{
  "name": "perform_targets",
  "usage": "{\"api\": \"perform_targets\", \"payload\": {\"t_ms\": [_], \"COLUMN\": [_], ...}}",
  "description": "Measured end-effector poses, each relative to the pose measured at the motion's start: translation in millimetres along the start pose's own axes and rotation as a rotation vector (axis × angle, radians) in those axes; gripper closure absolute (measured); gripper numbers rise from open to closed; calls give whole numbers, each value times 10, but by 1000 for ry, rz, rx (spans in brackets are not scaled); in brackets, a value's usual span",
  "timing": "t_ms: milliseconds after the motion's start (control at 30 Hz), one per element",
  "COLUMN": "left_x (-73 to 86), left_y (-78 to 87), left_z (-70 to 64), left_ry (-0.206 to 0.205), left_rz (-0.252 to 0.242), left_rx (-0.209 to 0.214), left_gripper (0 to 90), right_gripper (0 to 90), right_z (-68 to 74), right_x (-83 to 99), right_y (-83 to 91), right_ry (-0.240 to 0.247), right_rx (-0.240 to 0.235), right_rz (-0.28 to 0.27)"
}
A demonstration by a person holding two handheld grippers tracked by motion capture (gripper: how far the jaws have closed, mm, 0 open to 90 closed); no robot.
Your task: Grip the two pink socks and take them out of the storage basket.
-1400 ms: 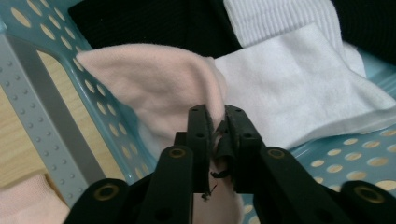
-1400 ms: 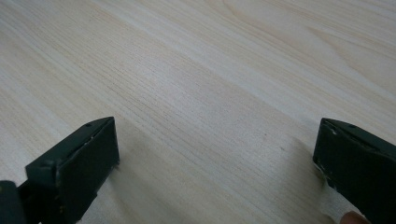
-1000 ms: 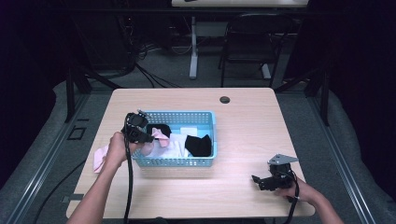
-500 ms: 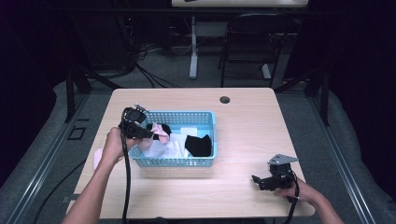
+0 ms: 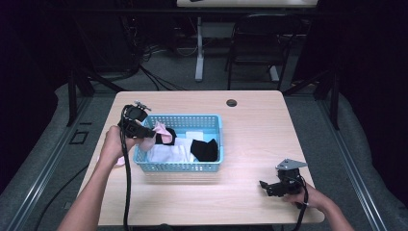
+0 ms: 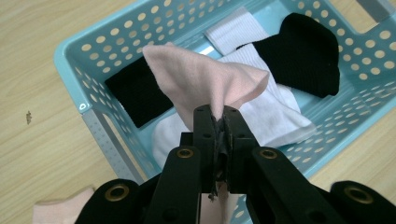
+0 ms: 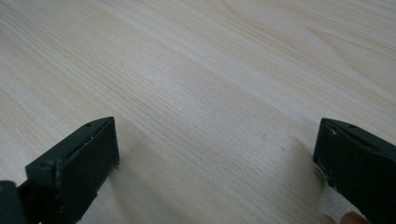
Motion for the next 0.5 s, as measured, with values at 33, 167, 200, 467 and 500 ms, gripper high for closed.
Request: {"api": "perform_targets", "payload": {"t_ms": [33,167,200,467,500], "left_x": [-6,-31,-31,-59,-60], "left_y": [19,83,83,207,240], "left_z": [5,11,11,43,51], "left_ry": [-6,-19,-19,-14,-15], "left_rz": [6,11,11,-4,-5], "left_rx": [-2,-5,-5,-16,-18], "left_gripper": [857,858,858,858,857], "right_gripper": [0,0,0,0,0], "right_z": [0,0,0,-1,0], "right_x": [0,0,0,0,0], "right_y": [0,0,0,0,0], "right_ry": [0,0,0,0,0], "right_rx": [0,0,0,1,1], "right_rz": [0,0,0,0,0]}}
Point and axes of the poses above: each handheld gripper's, and its own axes: y roughly backward along the jaws, x roughly out of its underside, z roughly to its left, the point moved 8 cm from there along -y, roughly forward along the jaws, and after that the axes turned 3 degrees about z, right-handed, at the moved point
